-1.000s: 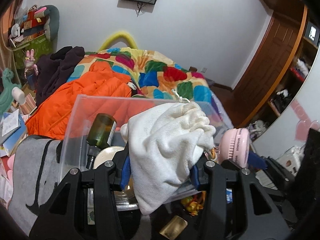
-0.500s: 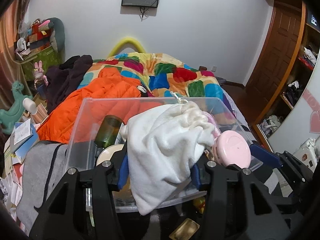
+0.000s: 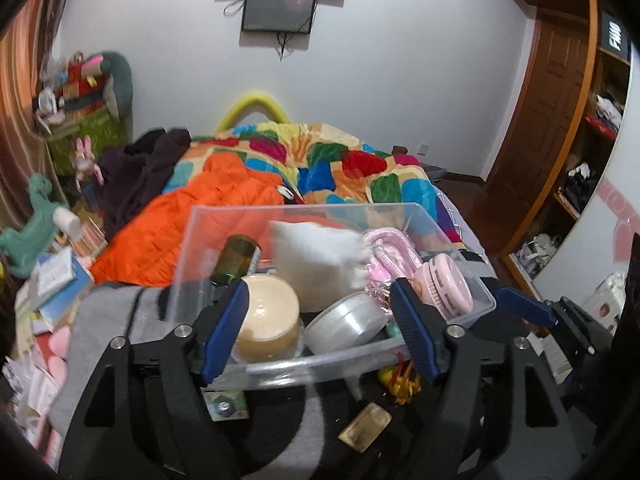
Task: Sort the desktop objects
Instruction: 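Lower the white pouch into the box with the left tool while the right tool drops the pink case in, then grasp the green square tin with the left tool while the right tool grasps the blue Max box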
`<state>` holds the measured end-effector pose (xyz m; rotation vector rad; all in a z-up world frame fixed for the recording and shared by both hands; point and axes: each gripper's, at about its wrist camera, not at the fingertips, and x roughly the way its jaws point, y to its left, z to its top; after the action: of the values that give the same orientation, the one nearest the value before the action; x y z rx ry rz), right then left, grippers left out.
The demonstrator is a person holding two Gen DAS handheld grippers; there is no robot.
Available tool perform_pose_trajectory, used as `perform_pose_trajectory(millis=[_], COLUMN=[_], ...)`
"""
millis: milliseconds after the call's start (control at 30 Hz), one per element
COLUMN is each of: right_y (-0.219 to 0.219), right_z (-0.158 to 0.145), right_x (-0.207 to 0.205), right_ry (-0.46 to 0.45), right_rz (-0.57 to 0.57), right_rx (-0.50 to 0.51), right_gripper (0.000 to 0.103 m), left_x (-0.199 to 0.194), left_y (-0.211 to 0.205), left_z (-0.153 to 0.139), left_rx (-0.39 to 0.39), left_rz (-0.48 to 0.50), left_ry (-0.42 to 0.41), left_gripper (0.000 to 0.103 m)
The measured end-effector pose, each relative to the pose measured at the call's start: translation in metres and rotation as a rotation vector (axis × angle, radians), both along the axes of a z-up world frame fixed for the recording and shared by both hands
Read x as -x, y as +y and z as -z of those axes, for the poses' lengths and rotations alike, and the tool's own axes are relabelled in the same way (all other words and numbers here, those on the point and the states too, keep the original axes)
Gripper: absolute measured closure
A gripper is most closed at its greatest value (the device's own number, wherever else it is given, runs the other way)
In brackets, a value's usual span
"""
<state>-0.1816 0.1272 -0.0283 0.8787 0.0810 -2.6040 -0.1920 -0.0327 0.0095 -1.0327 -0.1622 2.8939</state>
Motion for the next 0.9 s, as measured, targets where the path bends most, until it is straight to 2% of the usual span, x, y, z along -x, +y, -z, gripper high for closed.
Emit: perform_pose_trajectory(millis=[133, 400, 567, 733, 900], right_y=[0.004, 0.013, 0.021, 0.036, 0.043], right_z=[0.002, 0.004, 0.008, 0.016, 0.029], right_x=[-0.010, -0.031, -0.040, -0.043, -0.035], right_ry=[0.006, 0.050, 0.044, 0.042, -0.031], right_rz=[0.006, 0.035, 0.057, 0.106, 0.097], right_rx=[-0.025, -0.114, -0.113, -0.077, -0.112], right_gripper=[0.026, 0.023, 0.023, 0.023, 0.023], left_x=[-0.015, -0.036, -0.049, -0.053, -0.056], left_y=[-0.003, -0.024, -0.031, -0.038, -0.045], left_z=[-0.003, 0.006, 0.021, 0.041, 0.061], left_rx=[0.045, 0.035, 0.114, 0.136, 0.140], left_rz=[-0.003, -0.014, -0.014, 0.006, 0.023], left_ry=[0.014, -0.023, -0.057, -0.124, -0.144], left_gripper=[0.027, 0.027, 0.027, 0.027, 0.027])
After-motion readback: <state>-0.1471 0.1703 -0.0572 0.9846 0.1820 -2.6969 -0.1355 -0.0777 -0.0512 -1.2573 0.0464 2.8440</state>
